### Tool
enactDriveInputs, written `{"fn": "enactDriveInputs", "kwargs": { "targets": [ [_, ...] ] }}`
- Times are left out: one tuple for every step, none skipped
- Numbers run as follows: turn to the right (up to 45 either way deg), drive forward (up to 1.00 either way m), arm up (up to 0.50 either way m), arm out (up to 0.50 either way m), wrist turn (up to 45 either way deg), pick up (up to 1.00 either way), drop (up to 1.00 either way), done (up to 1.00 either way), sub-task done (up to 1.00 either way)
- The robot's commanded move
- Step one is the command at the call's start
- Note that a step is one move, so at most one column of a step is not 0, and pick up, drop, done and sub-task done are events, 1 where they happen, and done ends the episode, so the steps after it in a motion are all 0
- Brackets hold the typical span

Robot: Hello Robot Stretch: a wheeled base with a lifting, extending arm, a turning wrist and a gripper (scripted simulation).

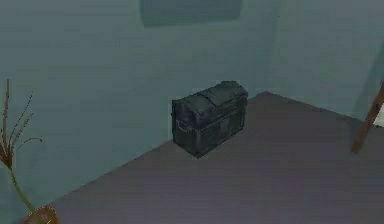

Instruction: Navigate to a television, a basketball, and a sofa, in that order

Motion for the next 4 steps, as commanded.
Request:
{"fn": "enactDriveInputs", "kwargs": {
  "targets": [
    [0.0, 0.35, 0.00, 0.00, 0.0, 0.00, 0.00, 0.00, 0.00],
    [42.0, 0.00, 0.00, 0.00, 0.0, 0.00, 0.00, 0.00, 0.00],
    [0.0, 0.80, 0.00, 0.00, 0.0, 0.00, 0.00, 0.00, 0.00],
    [21.0, 0.00, 0.00, 0.00, 0.0, 0.00, 0.00, 0.00, 0.00]
  ]
}}
